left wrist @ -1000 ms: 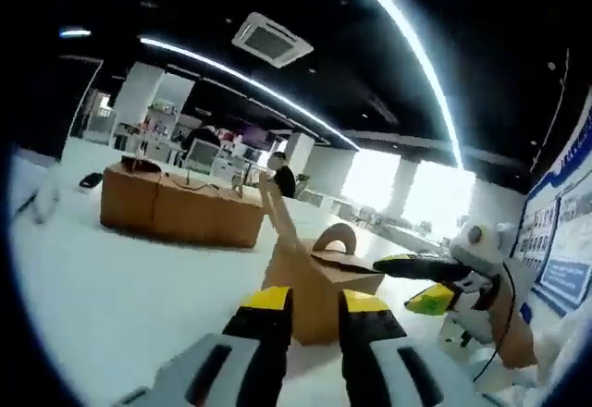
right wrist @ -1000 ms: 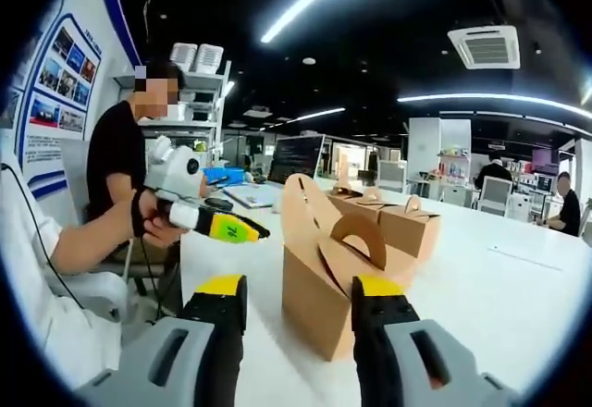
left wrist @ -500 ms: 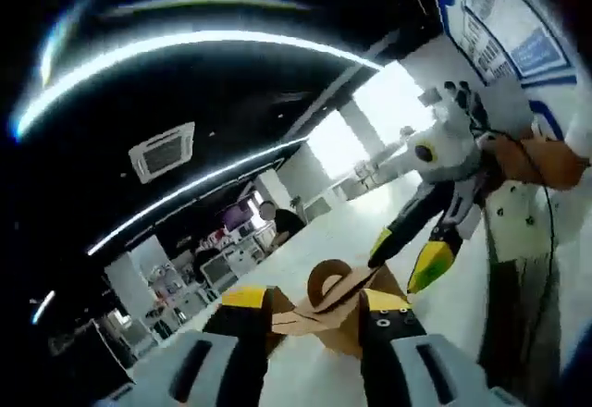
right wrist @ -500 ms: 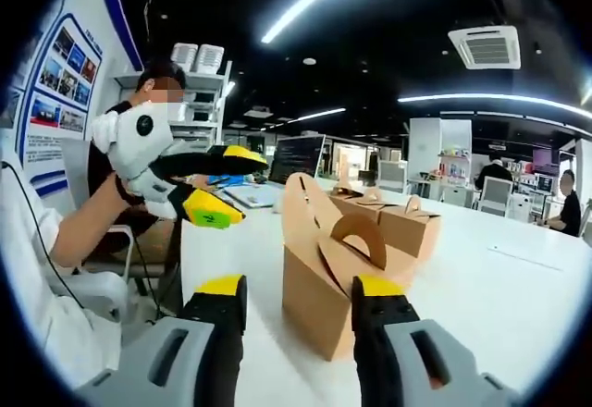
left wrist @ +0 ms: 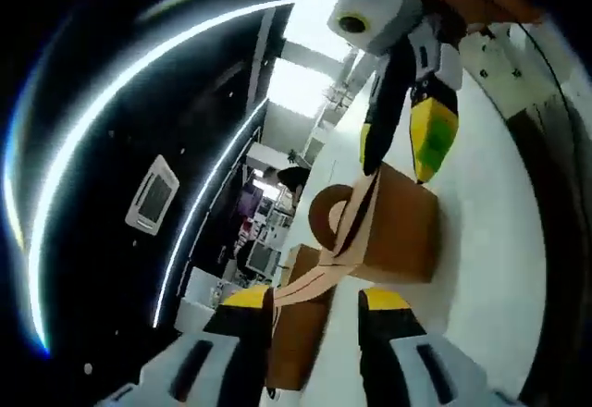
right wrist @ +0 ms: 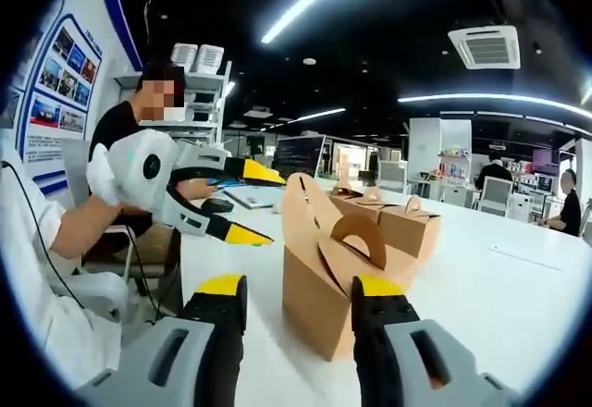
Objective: Pick up one paper box from the group, open the paper box, and remove the item inside
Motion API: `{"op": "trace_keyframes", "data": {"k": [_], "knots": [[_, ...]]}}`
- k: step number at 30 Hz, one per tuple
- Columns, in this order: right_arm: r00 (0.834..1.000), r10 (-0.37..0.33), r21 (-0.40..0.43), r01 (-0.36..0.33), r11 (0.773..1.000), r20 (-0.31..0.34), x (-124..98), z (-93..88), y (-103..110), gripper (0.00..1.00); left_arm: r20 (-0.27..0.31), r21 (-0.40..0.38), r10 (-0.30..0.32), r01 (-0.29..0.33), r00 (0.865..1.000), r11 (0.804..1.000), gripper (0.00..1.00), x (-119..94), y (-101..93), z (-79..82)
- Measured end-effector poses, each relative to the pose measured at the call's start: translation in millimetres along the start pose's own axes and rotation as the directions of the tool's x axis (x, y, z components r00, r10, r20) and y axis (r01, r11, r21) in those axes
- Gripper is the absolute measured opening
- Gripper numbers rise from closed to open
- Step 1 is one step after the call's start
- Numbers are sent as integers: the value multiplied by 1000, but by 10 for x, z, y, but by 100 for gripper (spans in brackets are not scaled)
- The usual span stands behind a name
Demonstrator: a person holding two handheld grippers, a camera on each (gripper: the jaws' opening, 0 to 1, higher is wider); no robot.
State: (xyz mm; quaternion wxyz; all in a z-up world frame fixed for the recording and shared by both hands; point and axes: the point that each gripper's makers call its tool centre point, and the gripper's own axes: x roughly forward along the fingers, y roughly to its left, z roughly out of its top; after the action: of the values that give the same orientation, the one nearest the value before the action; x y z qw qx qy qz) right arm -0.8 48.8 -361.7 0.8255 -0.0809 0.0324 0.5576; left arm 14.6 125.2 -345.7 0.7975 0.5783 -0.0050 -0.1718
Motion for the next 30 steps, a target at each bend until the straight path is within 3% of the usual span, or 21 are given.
{"op": "trace_keyframes", "data": {"k": [5, 16, 21, 25, 30], "knots": [[1000, 2, -1, -2, 1000, 0, -2, 0, 8, 46, -38, 46, 36, -35, 999, 998, 28, 80, 30, -52], [1000, 2, -1, -2, 1000, -2, -12, 0, 18, 46, -16, -154, 20, -22, 1000, 988, 14, 130, -5, -133], [1000, 1, -3, -1, 1000, -4, -14, -1, 23, 46, -14, -230, 3, -6, 1000, 973, 9, 155, -72, -178], [1000, 2, -4, -2, 1000, -6, -13, -4, 20, 46, -13, -311, -4, 0, 1000, 950, 7, 164, -145, -216], [1000, -2, -5, 2, 1000, -9, -14, -8, 13, 46, -18, -360, -7, 0, 1000, 933, 6, 151, -182, -225]]}}
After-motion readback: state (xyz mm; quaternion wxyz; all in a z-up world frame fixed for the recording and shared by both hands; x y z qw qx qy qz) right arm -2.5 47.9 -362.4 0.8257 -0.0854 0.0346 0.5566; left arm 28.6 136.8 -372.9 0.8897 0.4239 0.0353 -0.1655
